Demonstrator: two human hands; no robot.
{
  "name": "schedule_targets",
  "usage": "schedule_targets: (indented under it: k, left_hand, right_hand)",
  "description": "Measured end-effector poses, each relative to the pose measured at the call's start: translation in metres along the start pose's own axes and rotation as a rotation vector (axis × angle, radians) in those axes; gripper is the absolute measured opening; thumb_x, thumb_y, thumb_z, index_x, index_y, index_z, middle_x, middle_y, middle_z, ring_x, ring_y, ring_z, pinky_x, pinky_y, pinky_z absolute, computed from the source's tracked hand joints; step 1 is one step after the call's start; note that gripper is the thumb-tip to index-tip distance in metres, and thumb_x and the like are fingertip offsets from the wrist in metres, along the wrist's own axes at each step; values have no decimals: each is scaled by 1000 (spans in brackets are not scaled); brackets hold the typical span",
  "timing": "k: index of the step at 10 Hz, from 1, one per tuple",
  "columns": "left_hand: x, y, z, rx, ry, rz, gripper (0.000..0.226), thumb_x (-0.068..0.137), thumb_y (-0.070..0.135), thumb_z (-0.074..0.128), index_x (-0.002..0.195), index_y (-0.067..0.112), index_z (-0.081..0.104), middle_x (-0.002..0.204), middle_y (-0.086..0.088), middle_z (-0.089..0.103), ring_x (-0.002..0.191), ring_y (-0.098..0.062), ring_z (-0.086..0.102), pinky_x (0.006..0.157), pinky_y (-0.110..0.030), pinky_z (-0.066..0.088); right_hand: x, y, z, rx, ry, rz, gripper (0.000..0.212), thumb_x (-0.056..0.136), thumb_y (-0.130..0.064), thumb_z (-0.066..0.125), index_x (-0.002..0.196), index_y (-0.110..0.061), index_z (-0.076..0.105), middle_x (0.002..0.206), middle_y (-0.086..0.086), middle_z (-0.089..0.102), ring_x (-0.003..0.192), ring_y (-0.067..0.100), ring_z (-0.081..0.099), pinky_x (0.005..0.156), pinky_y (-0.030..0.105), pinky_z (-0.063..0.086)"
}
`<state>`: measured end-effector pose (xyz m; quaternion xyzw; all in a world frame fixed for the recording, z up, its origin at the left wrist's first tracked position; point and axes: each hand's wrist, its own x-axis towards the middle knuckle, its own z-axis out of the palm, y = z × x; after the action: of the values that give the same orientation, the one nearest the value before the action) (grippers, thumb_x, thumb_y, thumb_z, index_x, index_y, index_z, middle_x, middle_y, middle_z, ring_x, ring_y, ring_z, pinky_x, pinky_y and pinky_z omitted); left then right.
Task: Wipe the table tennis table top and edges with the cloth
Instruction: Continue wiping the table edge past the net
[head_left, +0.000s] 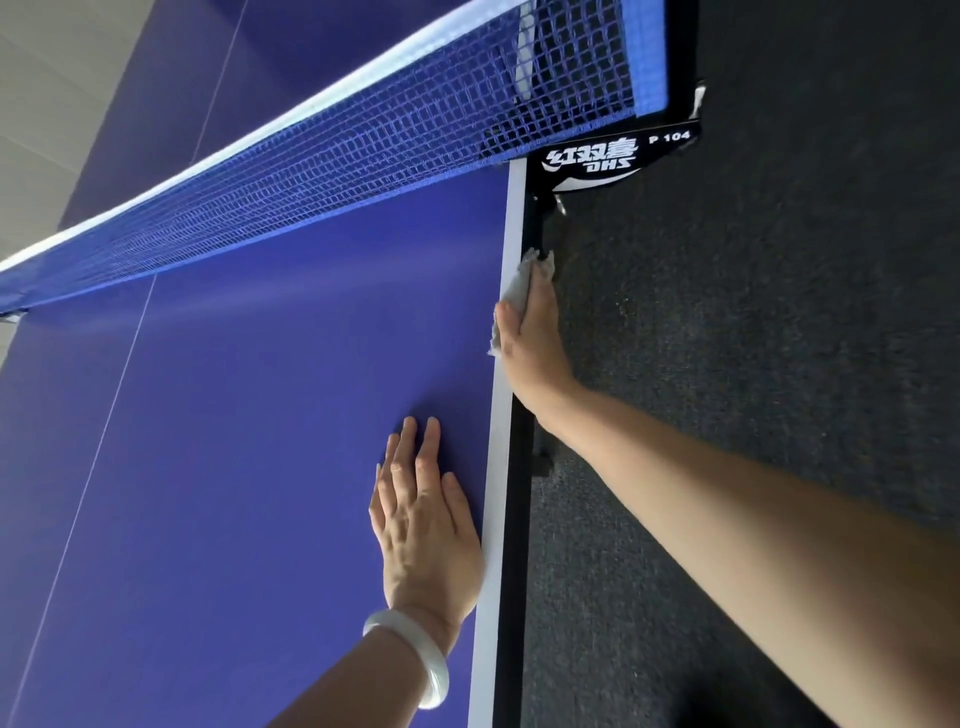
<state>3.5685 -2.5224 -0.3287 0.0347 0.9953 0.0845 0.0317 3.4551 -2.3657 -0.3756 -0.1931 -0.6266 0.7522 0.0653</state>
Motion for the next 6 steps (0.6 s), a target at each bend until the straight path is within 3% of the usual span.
schedule_targets:
  k: [1,2,3,4,5,6]
  left_hand:
    - [-1,-1,0,-2,10,-1,54,102,24,23,155,31,21,164,14,9,151,-8,3,124,-38,6]
    - [-1,-2,0,-12,12,7,53,103,21,26,155,30,22,163,15,9,151,-7,2,124,-36,4]
    - [-1,-1,0,-20,8,2,53,103,22,26,156,31,21,164,15,9,151,-7,2,123,-38,6]
    - [-1,-1,-1,-20,8,13,53,104,22,27,156,30,21,164,12,10,151,-10,4,123,-38,7]
    - [-1,-1,-1,-21,14,15,53,103,26,20,156,29,21,164,12,10,151,-9,4,123,-38,8]
    - [0,0,-2,-29,16,19,59,97,33,14,156,31,20,164,14,9,151,-7,2,123,-37,7]
  right_hand:
    - [56,-28,-3,155,48,104,61,108,-24,37,160,-18,6,161,6,20,124,15,37,110,46,43]
    - [103,-35,-14,1276,186,496,27,107,-13,30,121,-16,53,98,-8,45,82,8,41,77,21,43]
    - [97,-24,-11,24,65,187,45,110,-28,29,153,-16,28,110,-10,27,102,11,34,98,27,48]
    - [-3,-16,-6,-58,52,52,63,106,-49,24,159,-17,13,139,3,30,130,15,33,122,43,27]
    - [-108,25,12,-74,33,-113,60,104,-51,19,156,-30,0,165,-3,4,154,11,3,126,32,7]
    - [-140,37,19,-21,20,-110,59,107,-42,27,154,-30,-5,165,-10,-15,153,2,-6,125,35,13]
